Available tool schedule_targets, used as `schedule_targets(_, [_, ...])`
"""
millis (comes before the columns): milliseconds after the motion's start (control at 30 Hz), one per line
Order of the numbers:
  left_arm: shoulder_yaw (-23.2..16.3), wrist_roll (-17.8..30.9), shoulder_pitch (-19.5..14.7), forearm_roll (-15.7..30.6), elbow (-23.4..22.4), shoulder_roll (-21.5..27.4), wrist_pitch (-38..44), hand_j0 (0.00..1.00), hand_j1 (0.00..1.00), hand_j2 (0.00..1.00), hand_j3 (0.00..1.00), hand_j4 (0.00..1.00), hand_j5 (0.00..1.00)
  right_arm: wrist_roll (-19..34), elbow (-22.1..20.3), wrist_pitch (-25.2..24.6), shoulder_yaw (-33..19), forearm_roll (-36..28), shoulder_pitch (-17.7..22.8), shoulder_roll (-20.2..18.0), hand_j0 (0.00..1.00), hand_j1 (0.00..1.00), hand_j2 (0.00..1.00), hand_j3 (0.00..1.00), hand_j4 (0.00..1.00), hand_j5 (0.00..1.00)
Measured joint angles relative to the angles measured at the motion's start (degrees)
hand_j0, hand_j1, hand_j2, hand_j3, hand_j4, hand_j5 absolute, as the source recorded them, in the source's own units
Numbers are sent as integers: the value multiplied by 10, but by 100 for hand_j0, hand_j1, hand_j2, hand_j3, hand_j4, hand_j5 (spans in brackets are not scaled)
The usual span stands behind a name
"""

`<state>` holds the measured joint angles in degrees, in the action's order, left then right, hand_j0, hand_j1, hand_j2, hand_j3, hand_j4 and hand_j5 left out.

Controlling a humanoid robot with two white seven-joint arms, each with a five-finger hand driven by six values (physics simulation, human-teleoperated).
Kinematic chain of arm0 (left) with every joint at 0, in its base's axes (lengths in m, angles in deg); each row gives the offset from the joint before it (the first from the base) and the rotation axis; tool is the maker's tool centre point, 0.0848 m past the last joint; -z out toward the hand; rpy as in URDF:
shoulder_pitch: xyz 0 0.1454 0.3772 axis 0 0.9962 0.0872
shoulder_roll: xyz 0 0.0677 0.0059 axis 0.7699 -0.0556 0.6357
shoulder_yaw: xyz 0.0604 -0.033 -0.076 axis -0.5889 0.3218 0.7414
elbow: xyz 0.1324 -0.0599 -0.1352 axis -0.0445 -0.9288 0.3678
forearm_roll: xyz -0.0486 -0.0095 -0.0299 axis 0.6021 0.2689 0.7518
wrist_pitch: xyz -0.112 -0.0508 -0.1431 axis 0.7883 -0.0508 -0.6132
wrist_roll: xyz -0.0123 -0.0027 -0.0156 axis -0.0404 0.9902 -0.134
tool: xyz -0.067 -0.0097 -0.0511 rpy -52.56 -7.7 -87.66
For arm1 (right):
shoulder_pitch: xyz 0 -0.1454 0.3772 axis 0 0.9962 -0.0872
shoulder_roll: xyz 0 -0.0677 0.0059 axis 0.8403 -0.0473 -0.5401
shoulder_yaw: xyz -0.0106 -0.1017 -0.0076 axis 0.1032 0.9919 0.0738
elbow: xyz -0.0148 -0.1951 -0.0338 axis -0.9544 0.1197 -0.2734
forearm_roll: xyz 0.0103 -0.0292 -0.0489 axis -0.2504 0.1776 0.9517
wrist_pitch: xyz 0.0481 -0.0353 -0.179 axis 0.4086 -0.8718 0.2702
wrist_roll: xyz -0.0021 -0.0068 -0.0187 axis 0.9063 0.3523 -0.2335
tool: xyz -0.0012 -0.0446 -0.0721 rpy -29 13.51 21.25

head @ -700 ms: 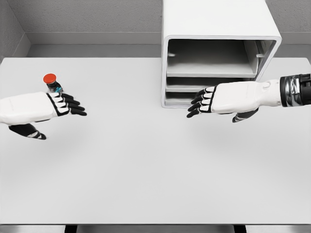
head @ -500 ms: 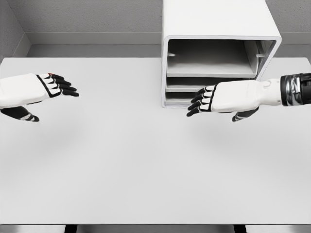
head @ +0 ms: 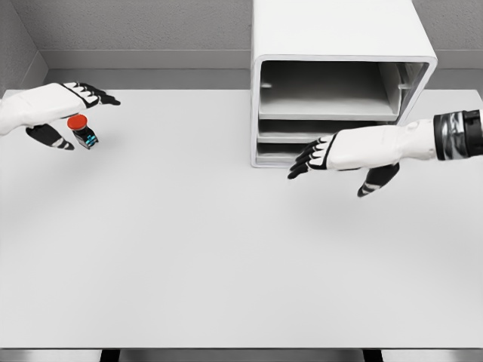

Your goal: Slide open multi-storey tabletop storage cabinets and put open load switch and slide close multi-storey tabletop storage cabinets

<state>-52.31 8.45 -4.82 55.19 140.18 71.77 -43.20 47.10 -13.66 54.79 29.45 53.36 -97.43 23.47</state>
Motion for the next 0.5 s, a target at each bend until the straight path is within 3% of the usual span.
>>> schedule_targets(200, [-12,19,-42,-41,-54,-21,0,100,100,100,100,100,100,6,43,-65,-2,-28,-4,23,100,100,100,100,100,100])
schedule_targets(500, [-27,20,-50,-70,-105,-41,0,100,100,100,100,100,100,8,70,-107,-13,-52,-16,39,100,100,100,100,100,100])
